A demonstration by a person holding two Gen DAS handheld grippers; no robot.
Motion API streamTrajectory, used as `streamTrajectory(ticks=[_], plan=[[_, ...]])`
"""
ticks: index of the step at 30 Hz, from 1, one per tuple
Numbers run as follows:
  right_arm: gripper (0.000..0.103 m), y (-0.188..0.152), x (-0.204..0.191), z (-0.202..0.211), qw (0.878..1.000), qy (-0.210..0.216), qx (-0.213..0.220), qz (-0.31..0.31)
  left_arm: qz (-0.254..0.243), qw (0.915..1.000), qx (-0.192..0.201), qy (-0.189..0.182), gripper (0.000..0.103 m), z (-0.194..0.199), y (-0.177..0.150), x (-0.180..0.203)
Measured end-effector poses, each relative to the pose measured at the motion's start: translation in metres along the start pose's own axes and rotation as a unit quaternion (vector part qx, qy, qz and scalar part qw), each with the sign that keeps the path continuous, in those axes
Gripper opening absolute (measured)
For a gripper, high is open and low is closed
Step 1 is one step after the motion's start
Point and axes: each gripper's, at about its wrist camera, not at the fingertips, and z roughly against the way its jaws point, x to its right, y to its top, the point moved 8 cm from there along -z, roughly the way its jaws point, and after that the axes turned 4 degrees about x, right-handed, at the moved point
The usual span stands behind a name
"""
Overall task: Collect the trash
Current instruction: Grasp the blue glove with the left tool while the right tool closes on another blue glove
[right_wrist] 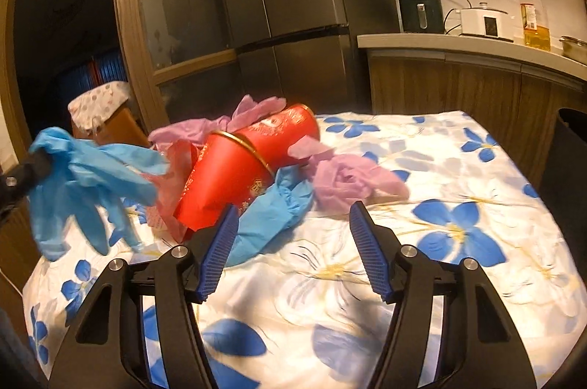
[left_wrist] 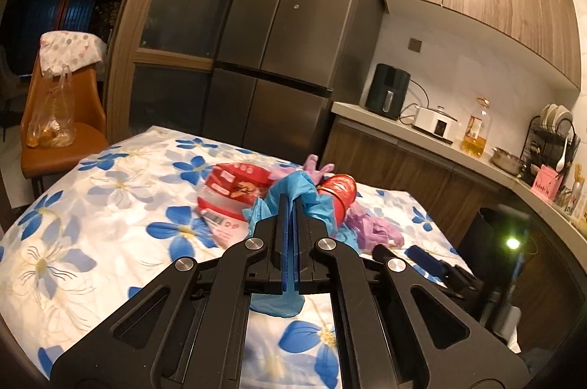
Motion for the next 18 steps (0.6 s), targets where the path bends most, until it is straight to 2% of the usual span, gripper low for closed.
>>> streamTrajectory(ticks=[6, 9, 11, 13, 14, 16, 18], plan=[[0.055, -0.002, -0.011, -0.028, 1.000, 0.003, -0.024, -0.002, 0.003, 1.0000, -0.001, 0.009, 0.000, 0.003, 0.001, -0.015], [0.047, -0.007, -0.014, -0.041, 0.999, 0.003, -0.044, -0.002, 0.004, 0.9999, -0.003, 0.013, 0.000, 0.002, 0.001, -0.022], [0.035, -0.012, -0.014, -0.047, 0.998, -0.001, -0.064, 0.002, 0.007, 0.9999, -0.005, 0.015, 0.000, 0.000, 0.001, -0.026], [0.028, -0.016, -0.015, -0.051, 0.997, -0.001, -0.074, 0.002, 0.010, 0.9998, -0.006, 0.014, 0.000, 0.000, 0.001, -0.029], [0.019, -0.016, -0.015, -0.052, 0.997, 0.000, -0.076, 0.000, 0.010, 0.9998, -0.006, 0.014, 0.000, -0.001, 0.001, -0.029], [0.009, -0.017, -0.014, -0.050, 0.997, 0.002, -0.080, -0.001, 0.011, 0.9998, -0.007, 0.012, 0.000, 0.000, 0.001, -0.029], [0.004, -0.018, -0.014, -0.046, 0.997, 0.003, -0.081, 0.002, 0.009, 0.9999, -0.006, 0.010, 0.000, 0.000, 0.001, -0.028]])
